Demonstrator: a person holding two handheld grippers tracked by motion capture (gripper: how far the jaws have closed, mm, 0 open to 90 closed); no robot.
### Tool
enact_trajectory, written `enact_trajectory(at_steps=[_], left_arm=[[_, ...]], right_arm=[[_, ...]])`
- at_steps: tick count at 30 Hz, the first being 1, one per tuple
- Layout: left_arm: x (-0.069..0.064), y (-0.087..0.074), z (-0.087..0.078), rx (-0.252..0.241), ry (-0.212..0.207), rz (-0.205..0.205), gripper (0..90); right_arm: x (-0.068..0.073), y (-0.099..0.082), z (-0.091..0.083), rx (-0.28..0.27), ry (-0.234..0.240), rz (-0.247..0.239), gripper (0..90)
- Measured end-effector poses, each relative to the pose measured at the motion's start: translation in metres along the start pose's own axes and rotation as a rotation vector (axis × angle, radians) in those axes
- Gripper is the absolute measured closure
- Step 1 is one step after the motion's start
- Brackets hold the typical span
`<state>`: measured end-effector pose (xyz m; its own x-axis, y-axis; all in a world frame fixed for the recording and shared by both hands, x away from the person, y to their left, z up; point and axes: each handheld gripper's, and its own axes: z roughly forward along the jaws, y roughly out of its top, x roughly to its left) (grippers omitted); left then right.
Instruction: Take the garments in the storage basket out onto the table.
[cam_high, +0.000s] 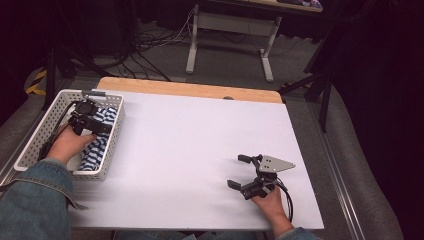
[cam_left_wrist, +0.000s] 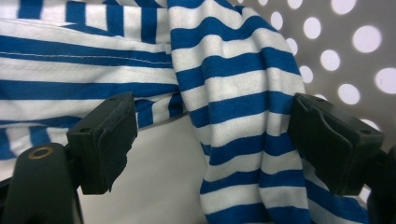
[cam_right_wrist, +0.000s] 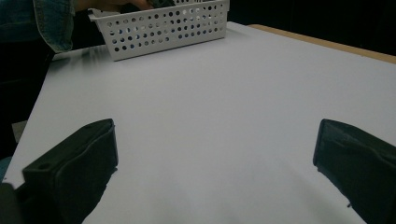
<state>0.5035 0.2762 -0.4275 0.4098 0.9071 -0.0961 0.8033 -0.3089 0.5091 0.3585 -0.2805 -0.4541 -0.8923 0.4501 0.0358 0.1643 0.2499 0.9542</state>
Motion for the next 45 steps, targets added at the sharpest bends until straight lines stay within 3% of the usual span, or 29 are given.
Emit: enact_trajectory(at_steps=[3, 7, 16, 23, 28, 29, 32, 39, 45], left_arm=[[0.001, -0.001, 0.003, -0.002, -0.019, -0.009, 18.8], [0.005, -0.003, 0.009, 0.013, -0.042, -0.053, 18.5], [0.007, -0.006, 0.015, 0.007, -0.052, -0.077, 18.4], [0.004, -0.004, 0.012, 0.031, -0.118, -0.087, 39.2], [0.002, -0.003, 0.010, 0.030, -0.134, -0.085, 52.9], [0.000, -0.002, 0.009, 0.027, -0.134, -0.059, 56.7], [-0.005, -0.001, 0.006, 0.026, -0.117, -0.042, 65.3], [-0.007, -0.001, -0.001, 0.003, -0.097, -0.029, 71.0], [-0.012, -0.001, -0.015, -0.059, -0.071, -0.009, 77.9]], right_arm=[[0.000, 0.000, 0.000, 0.000, 0.001, 0.000, 0.4], [0.000, 0.000, 0.000, 0.001, 0.001, -0.001, 0.4], [0.000, 0.000, 0.000, 0.003, 0.003, -0.003, 0.4], [0.000, 0.000, 0.001, 0.004, 0.008, -0.002, 0.4], [0.000, 0.000, 0.001, 0.004, 0.008, -0.001, 0.4], [0.000, 0.000, 0.001, 0.003, 0.009, -0.001, 0.4], [0.000, 0.000, 0.001, 0.003, 0.007, -0.001, 0.4], [0.000, 0.000, 0.000, 0.002, 0.007, 0.000, 0.4], [0.000, 0.000, 0.000, 0.002, 0.007, 0.000, 0.4]])
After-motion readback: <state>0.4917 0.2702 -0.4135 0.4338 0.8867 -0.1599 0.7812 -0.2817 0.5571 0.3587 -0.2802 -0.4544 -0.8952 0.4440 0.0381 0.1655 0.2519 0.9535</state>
